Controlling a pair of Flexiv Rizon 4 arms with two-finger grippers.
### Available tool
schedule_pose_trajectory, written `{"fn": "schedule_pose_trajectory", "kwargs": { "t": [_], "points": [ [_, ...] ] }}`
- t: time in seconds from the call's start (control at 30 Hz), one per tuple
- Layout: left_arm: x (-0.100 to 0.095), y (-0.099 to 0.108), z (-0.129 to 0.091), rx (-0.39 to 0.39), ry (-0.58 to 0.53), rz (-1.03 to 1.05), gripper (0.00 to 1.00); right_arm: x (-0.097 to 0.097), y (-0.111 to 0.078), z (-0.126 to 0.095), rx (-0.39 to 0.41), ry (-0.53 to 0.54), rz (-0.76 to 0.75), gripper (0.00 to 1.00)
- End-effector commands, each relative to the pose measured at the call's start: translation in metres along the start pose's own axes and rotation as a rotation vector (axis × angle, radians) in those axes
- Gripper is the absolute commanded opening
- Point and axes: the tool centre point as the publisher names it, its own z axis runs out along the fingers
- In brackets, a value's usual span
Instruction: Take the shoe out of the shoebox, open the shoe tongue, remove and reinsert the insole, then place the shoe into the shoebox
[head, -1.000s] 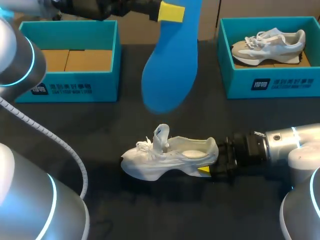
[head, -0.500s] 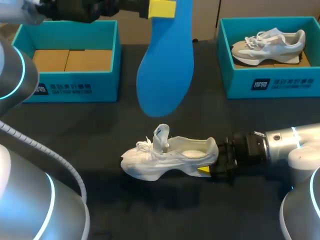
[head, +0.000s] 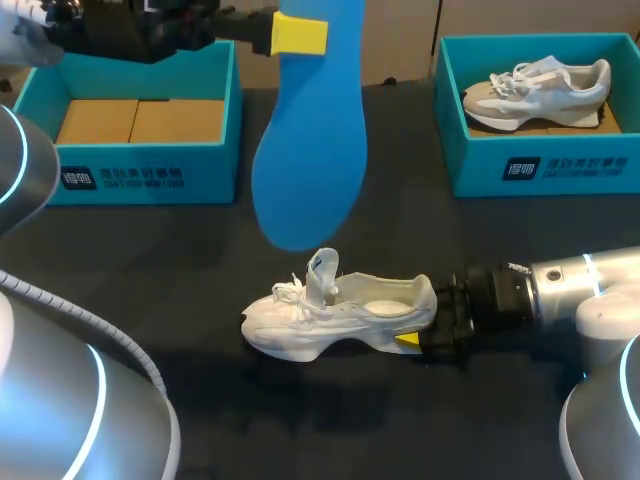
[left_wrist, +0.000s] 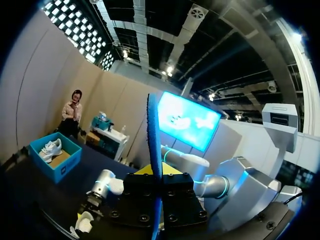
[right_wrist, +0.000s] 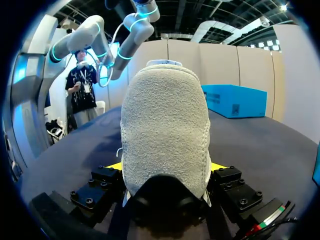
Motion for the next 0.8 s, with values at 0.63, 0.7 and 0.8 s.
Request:
{"fn": "schedule_pose_trajectory", "kwargs": {
  "t": [0.63,0.7,0.8],
  "points": [
    [0.0073,0.0012,0.0032,-0.026,-0.011,0.017,0.00,0.0006,0.0004,0.0006,0.005,-0.002,0.002,0.00],
    [0.0073,0.0012,0.0032,-0.026,-0.011,0.017,0.00,0.0010,0.0002,-0.0012,0.006,-0.001,0.003,0.00],
    [0.0073,0.0012,0.0032,-0.026,-0.011,0.017,0.00,0.0026,0.0025,-0.0049,0.007,0.001,0.004,1.00]
  ]
}}
